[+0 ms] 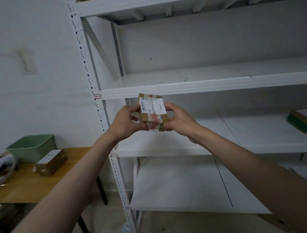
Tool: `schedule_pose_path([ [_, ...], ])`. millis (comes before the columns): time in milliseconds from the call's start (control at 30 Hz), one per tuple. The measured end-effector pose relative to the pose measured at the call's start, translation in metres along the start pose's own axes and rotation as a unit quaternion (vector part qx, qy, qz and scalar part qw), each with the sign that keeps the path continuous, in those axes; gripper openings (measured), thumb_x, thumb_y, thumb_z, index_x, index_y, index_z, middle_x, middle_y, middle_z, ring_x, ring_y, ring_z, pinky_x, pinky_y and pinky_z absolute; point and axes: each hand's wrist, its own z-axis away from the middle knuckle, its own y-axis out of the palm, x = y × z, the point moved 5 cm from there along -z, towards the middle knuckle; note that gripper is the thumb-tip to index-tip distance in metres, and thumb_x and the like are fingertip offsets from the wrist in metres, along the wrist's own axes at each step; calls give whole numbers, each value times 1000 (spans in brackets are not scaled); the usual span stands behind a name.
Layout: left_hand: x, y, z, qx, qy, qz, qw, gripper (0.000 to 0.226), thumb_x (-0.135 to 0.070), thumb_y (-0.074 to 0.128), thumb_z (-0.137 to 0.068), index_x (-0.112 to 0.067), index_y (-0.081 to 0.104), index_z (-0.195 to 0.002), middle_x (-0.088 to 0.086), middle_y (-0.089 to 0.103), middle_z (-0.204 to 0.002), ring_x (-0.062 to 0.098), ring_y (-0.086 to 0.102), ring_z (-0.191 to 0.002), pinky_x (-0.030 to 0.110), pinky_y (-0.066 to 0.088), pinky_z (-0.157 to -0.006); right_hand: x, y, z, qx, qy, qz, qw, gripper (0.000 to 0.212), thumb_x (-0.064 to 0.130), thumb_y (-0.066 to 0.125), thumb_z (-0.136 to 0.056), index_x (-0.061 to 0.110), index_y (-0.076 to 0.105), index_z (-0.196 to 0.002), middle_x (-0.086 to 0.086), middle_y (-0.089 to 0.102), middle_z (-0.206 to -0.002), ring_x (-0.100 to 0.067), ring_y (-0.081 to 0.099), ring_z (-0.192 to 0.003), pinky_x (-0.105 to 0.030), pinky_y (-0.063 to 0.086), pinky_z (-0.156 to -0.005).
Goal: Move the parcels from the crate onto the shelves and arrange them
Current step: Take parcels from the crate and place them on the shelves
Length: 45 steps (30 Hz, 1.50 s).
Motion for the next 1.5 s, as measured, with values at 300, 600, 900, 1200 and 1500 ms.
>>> schedule_pose_path([
  [300, 52, -56, -116, -42, 9, 11, 999, 63, -20, 80, -76, -22, 58, -135, -8, 65, -125, 14, 65, -98, 27, 52, -86, 25, 17, -147, -49, -54, 48, 996, 55, 20, 77, -83, 28, 60, -134, 4, 57, -134, -17, 59, -119, -41, 56, -96],
  [600, 114, -96, -259, -10, 2, 15, 1000, 52, -22, 75, -83, -18, 59, -133, -2, 64, -125, 18, 62, -109, 26, 46, -94, 32, 34, -298, -80, -5, 125, 989, 50, 12, 67, -91, 19, 54, -139, 0, 56, -139, -20, 56, -122, -40, 48, -105],
  [900, 184, -76, -346, 52, -44, -26, 997, 29, -21, 68, -89, -12, 65, -116, 8, 66, -121, 20, 59, -99, 25, 45, -87, -4, 54, -383, -80, 68, 199, 974, 40, 10, 65, -87, 15, 65, -126, -2, 66, -125, -21, 63, -110, -29, 52, -92],
  [1200, 196, -73, -370, 111, -77, -116, 984, 38, -27, 65, -89, -7, 61, -122, 10, 60, -117, 22, 51, -96, 27, 39, -84, -2, 59, -395, -68, 130, 249, 957, 47, 13, 65, -92, 8, 54, -138, -4, 58, -122, -17, 52, -101, -22, 43, -88],
  [1500, 163, -91, -338, 109, -61, -186, 975, 62, -26, 71, -87, -1, 44, -137, 15, 59, -122, 29, 61, -101, 34, 55, -77, 26, 43, -358, -23, 131, 327, 936, 43, 14, 69, -90, 7, 51, -128, -5, 52, -95, -25, 58, -94, -40, 59, -87],
])
